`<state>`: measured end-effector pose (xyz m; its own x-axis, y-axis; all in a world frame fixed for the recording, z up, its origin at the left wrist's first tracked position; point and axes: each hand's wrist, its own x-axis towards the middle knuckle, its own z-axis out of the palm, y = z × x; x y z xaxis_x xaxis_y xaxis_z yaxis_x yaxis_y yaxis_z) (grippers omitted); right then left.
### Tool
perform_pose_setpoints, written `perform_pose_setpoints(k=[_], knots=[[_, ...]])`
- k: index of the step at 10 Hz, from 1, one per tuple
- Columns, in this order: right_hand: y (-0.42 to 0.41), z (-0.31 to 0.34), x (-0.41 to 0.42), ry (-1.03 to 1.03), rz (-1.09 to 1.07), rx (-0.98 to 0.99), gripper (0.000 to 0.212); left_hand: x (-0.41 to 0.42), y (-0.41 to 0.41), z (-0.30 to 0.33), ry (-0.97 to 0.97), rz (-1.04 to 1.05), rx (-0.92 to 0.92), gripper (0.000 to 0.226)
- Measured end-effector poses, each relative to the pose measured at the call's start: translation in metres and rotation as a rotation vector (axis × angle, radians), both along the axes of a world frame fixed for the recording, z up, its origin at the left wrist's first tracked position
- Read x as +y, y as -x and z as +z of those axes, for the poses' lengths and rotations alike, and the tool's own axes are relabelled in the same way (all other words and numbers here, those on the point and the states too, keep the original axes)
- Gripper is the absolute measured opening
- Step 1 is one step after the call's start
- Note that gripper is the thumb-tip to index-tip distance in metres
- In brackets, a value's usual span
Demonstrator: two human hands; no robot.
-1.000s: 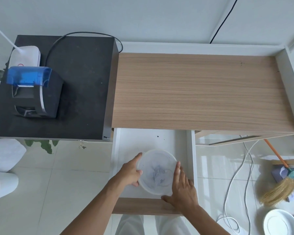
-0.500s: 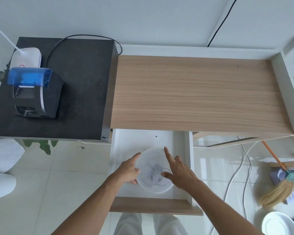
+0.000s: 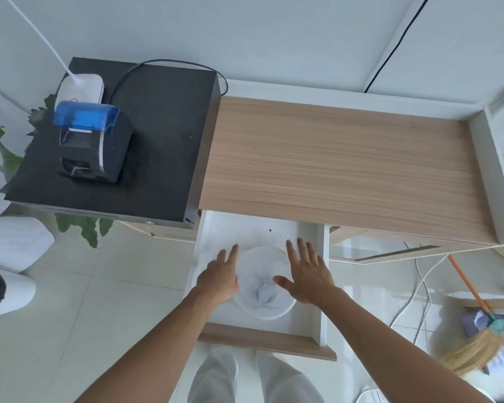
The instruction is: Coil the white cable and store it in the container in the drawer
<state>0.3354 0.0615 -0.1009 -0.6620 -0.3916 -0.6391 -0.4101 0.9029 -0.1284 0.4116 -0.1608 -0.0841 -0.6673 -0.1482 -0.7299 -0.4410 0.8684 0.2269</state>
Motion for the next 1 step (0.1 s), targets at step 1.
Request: perform_pose_setpoints(k=[1], knots=[[-0.0061,0.0123,0.0059,0.021,0.01,0.094,0.1,0.0023,-0.0066,0.014,0.096,-0.058,0.048,0.076]])
